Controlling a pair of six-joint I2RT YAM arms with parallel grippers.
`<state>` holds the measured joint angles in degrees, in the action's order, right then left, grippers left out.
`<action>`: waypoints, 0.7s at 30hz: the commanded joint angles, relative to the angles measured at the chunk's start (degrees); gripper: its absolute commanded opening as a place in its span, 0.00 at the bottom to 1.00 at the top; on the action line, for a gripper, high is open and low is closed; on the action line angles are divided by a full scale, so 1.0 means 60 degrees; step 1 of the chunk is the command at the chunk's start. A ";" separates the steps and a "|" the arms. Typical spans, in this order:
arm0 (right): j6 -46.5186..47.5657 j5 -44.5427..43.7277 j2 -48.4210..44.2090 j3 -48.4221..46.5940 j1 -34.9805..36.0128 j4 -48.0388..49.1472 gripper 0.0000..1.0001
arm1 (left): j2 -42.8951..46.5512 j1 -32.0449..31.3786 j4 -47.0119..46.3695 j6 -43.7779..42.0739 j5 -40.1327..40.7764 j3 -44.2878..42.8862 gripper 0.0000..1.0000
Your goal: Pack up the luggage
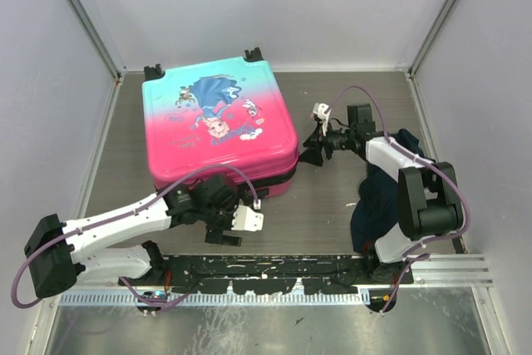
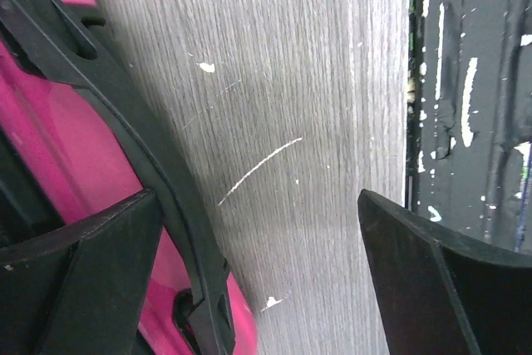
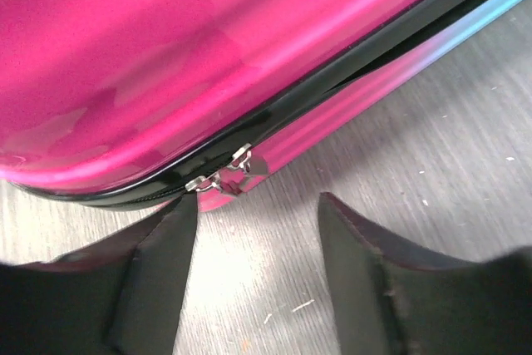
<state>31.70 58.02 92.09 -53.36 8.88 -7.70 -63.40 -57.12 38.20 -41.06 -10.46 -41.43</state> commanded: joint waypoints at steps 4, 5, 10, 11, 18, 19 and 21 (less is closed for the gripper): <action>-0.0465 -0.0598 -0.1495 0.0234 -0.0260 0.0468 0.82 | 0.0649 -0.1158 0.0373 -0.0023 0.0564 -0.2303 0.98; -0.0527 -0.0594 -0.1560 0.0133 -0.0402 0.0393 0.87 | 0.0667 -0.1257 0.0627 0.0048 0.0583 -0.2544 0.98; -0.0211 -0.0717 -0.1705 -0.0587 -0.1186 -0.0375 0.96 | 0.0806 -0.1279 0.1415 0.1005 0.0685 -0.3872 0.98; -0.0149 -0.0804 -0.1667 -0.0787 -0.1255 -0.0524 0.96 | 0.0782 -0.1201 0.1363 0.1426 0.1241 -0.4136 0.98; -0.1003 -0.1341 -0.0635 -0.2467 -0.1305 -0.0782 0.97 | -0.0162 0.3065 0.2349 0.4083 0.0050 -0.6549 0.98; -0.1162 -0.1444 -0.0463 -0.2700 -0.1305 -0.0772 0.97 | -0.0260 0.3642 0.2399 0.4440 -0.0038 -0.6763 0.98; -0.1426 -0.1662 -0.0095 -0.3175 -0.1285 -0.0745 0.97 | -0.0263 0.4997 0.2236 0.5244 -0.0280 -0.6917 0.98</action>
<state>27.49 50.85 88.18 -66.52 0.80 -12.38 -64.86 -37.87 49.21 -21.58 -8.40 -79.02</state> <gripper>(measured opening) 0.967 0.981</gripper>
